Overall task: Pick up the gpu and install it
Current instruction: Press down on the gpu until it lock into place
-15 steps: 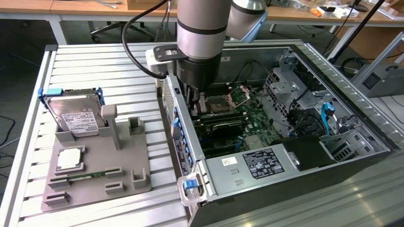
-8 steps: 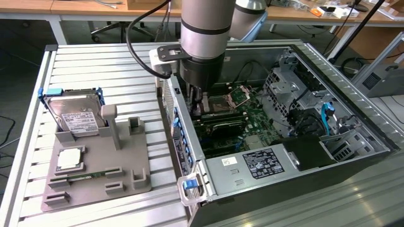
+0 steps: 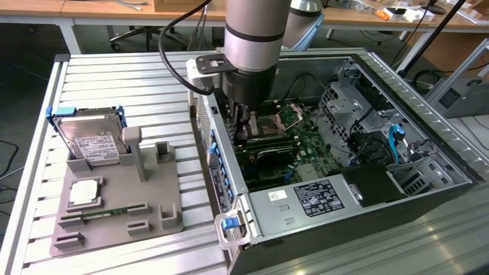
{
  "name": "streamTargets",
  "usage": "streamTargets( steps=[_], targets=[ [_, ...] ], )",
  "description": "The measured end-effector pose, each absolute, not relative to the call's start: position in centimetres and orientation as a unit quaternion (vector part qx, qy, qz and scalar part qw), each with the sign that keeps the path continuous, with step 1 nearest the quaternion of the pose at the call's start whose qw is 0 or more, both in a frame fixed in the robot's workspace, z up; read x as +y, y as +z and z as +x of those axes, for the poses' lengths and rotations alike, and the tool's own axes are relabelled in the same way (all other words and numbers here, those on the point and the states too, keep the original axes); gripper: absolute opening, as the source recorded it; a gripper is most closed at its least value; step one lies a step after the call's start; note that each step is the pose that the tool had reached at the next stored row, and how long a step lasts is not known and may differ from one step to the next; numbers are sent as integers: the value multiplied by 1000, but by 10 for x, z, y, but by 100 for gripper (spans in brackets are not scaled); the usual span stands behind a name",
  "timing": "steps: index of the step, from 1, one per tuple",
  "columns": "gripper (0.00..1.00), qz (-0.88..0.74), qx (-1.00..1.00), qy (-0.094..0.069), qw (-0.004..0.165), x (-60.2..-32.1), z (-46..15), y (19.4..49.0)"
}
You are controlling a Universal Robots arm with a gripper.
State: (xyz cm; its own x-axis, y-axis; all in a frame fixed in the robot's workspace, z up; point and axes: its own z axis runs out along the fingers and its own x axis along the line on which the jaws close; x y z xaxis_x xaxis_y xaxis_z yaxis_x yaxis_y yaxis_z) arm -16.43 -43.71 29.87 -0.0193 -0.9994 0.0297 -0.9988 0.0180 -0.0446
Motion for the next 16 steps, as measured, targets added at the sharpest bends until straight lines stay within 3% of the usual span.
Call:
streamTargets(
  steps=[16],
  targets=[
    [11,-701,713,-20,-1,-442,-146,293]
  ],
)
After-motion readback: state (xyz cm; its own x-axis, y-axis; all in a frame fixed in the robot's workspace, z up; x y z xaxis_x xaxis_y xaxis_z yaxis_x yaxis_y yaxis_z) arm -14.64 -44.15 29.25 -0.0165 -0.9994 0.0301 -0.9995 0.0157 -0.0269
